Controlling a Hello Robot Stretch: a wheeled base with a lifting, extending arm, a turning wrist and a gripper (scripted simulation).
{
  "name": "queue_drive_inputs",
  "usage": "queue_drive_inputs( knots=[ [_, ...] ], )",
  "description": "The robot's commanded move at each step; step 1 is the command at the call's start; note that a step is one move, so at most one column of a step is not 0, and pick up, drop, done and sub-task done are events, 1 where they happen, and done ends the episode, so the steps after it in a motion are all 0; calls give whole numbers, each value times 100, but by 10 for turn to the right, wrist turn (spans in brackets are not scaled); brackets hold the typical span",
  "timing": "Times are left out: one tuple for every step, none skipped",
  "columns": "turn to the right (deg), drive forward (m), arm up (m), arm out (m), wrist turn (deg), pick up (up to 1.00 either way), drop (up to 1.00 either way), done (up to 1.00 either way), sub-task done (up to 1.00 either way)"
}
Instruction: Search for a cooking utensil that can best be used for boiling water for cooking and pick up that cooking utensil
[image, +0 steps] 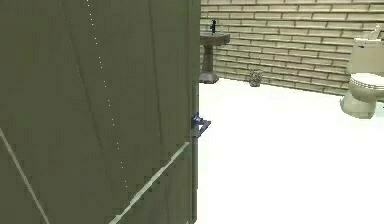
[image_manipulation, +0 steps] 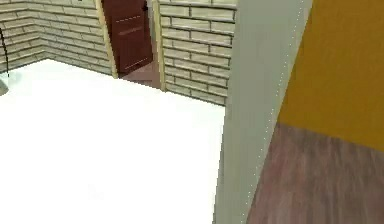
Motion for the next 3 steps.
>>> queue_drive_inputs(
  knots=[
    [450,0,0,0,0,0,0,0,0],
    [270,0,0,0,0,0,0,0,0],
    [0,40,0,0,0,0,0,0,0]
  ],
)
